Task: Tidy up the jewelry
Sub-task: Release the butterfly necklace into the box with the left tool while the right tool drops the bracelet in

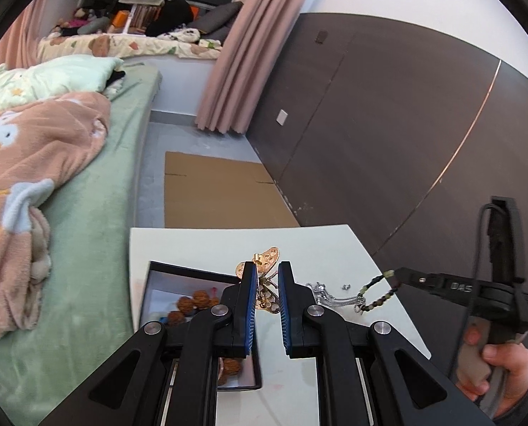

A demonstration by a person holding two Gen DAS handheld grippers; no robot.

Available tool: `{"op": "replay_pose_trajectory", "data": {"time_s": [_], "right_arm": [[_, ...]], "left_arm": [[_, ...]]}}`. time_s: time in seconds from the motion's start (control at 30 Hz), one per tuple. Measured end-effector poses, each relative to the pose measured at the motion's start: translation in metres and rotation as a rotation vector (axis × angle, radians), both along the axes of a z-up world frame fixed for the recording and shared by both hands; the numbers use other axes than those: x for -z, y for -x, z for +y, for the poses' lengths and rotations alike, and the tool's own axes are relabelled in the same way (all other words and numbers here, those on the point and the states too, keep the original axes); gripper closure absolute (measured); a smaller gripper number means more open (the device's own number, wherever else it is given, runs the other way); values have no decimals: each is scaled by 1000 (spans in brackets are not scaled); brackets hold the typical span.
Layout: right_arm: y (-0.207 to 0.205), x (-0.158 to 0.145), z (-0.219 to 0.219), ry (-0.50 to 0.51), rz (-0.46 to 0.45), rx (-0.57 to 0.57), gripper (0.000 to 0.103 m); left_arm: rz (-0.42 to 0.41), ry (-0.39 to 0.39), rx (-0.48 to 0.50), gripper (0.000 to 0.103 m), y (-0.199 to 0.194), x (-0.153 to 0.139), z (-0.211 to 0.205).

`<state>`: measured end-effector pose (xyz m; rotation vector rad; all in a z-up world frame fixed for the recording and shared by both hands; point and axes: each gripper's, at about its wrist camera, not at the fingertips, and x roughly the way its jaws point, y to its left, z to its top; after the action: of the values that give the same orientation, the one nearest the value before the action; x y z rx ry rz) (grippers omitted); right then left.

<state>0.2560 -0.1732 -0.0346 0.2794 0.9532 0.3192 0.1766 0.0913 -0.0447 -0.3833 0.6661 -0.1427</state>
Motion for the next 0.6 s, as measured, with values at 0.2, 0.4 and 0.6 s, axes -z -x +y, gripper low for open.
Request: {"op": "replay_pose_trajectory", "data": {"time_s": [0.2, 0.4, 0.6], "right_arm": [[17, -27, 8, -59, -63, -22, 93], [39, -64, 25, -127, -175, -67, 93], [49, -78, 53, -164, -216, -132, 93]], "left_arm": [[27, 27, -16, 91, 3, 3, 12], [115, 105, -36, 89, -3, 16, 26], [78, 138, -89, 11, 10, 11, 42]]}}
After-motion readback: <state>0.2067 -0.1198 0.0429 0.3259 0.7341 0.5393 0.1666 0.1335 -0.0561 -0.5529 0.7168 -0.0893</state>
